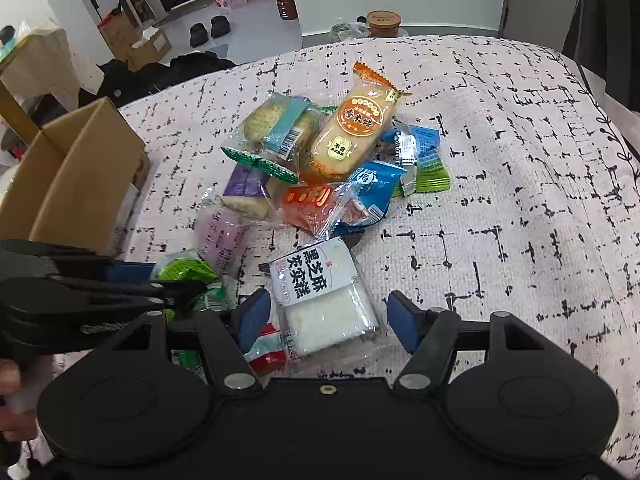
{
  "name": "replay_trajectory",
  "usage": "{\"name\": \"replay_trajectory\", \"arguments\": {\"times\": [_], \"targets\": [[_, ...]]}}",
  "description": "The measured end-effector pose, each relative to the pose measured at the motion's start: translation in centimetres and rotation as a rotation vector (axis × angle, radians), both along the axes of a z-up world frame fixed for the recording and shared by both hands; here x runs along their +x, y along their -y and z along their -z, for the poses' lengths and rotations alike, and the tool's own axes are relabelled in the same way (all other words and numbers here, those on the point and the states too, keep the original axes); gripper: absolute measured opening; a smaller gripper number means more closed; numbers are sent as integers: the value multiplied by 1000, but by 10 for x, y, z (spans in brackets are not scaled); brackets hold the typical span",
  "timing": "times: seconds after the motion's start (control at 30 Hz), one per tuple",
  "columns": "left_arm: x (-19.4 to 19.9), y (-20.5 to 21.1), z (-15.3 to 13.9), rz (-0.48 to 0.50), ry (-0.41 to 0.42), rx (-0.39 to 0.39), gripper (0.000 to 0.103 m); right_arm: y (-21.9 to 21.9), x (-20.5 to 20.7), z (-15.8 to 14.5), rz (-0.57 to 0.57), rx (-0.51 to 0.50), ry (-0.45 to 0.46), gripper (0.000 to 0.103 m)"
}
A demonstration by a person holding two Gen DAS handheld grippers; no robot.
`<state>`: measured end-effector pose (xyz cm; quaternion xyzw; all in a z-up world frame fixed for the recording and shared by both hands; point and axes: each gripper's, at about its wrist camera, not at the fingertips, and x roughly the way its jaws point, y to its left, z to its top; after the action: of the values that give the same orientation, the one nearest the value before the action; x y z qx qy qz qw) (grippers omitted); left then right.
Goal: Organize snacks
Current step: 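Grasp the green snack with the left tool while the right tool grasps the white rice-cake pack, then carry both snacks over the cardboard box and open both tools to drop them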
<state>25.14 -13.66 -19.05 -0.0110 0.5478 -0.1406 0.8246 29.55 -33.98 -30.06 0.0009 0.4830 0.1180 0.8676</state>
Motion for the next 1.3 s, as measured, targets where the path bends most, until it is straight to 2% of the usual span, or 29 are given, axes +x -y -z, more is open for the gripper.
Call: {"name": "replay_trajectory", "arguments": {"times": [0.03,0.07,0.1,0.3,0.63,0.9,1.3], "targets": [[0,0,-1,-4,7,2,30,-3,1,3,-6,-27,-3,61],[-1,-1,-3,-5,17,1,29,-5,1,5,-14,-45,-14,53],[-2,-1,-5,-6,22,-5,29,-6,2,5,-14,-40,-19,51],[-7,-4,-14,1,59,-19,28,-14,-9,-1,-35,-69,1,44],[-19,-13,-42,17,148,-62,28,-17,-28,-31,0,-39,80,42],[-28,-28,-72,-4,228,-85,28,-26,-37,-56,16,27,155,42],[-39,-67,-109,-100,333,-92,28,-59,-41,-86,-42,81,250,41]]}}
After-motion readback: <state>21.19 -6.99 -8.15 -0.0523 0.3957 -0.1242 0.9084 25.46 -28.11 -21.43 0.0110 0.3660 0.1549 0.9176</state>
